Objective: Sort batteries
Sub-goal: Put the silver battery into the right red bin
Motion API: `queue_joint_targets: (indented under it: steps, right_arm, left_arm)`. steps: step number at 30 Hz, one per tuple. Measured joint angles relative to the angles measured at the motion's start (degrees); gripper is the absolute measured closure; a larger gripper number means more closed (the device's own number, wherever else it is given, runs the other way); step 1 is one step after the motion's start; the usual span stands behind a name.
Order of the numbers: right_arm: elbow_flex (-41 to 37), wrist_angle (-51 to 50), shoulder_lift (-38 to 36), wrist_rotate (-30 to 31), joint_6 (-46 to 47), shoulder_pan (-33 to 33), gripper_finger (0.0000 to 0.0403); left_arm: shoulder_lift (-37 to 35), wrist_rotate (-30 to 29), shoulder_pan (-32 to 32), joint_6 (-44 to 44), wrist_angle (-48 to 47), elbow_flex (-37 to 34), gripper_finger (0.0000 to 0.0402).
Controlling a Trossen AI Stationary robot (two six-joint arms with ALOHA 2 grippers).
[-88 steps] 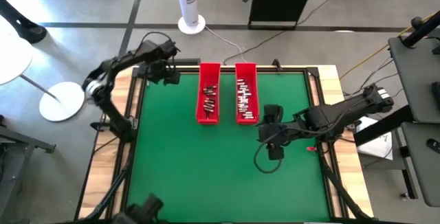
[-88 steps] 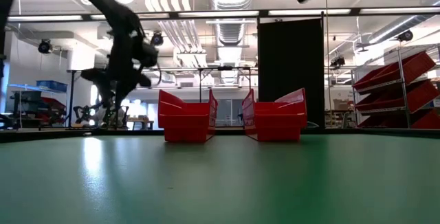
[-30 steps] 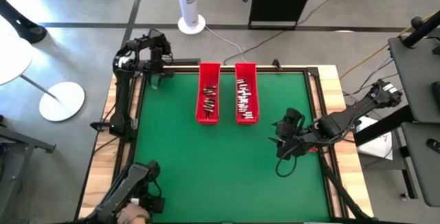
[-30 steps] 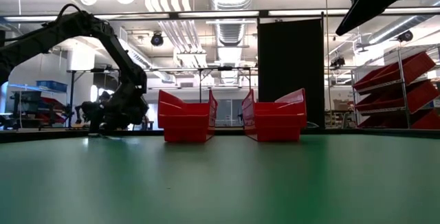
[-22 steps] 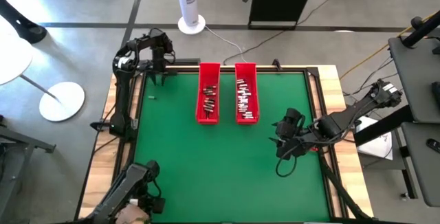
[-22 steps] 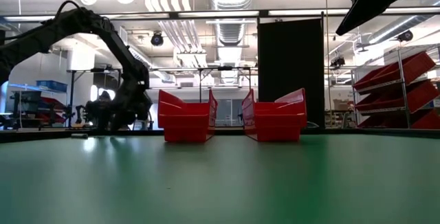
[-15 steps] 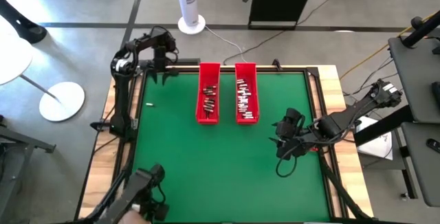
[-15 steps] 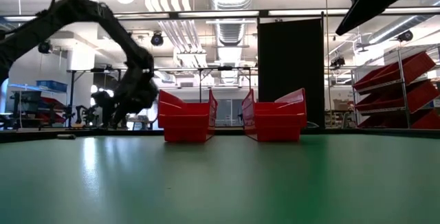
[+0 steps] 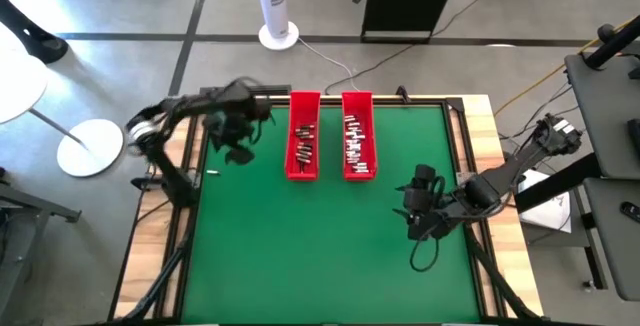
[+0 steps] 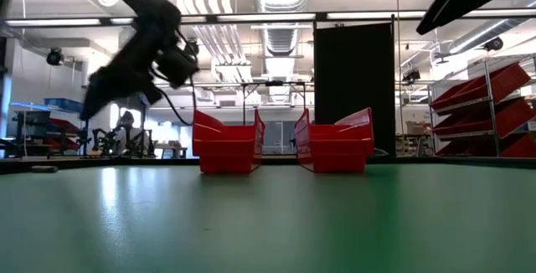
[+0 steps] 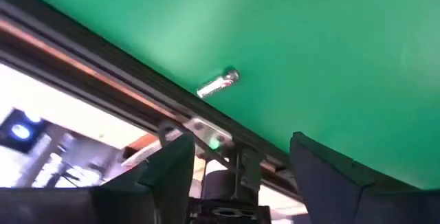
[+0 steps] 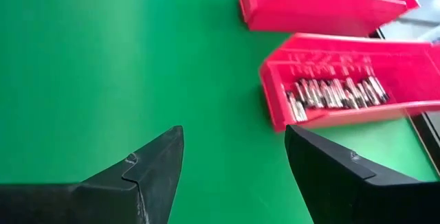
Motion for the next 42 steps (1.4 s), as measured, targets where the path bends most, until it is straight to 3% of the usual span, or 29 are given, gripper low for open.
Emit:
queue_joint_targets:
  steps: [7, 15, 25, 34, 42]
  right_arm:
    - [-0.02, 4.58, 3.72, 4.14, 3.10, 5.88, 0.0156]
    - [4.77, 6.14, 9.59, 4.18, 7.38, 8.96, 0.0140]
    - [16.03, 5.91, 22.11, 3.74, 11.47, 11.52, 0.0153]
    - [26.16, 5.68, 33.78, 3.73, 14.85, 14.61, 0.0137]
    - [33.68, 5.75, 40.06, 3.74, 15.30, 16.10, 0.0144]
  left_arm:
    - [-16.79, 0.28, -17.55, -1.05, 8.18, -18.23, 0.0176]
    - [-24.79, -1.20, -41.17, -11.29, 15.30, -25.93, 0.0176]
    - [-21.39, 6.49, -55.23, -22.74, 19.33, -24.19, 0.0176]
    - [-12.55, 4.11, -69.34, -27.59, 21.27, -16.32, 0.0176]
    - [-9.52, 6.53, -78.02, -34.03, 23.20, -16.51, 0.0161]
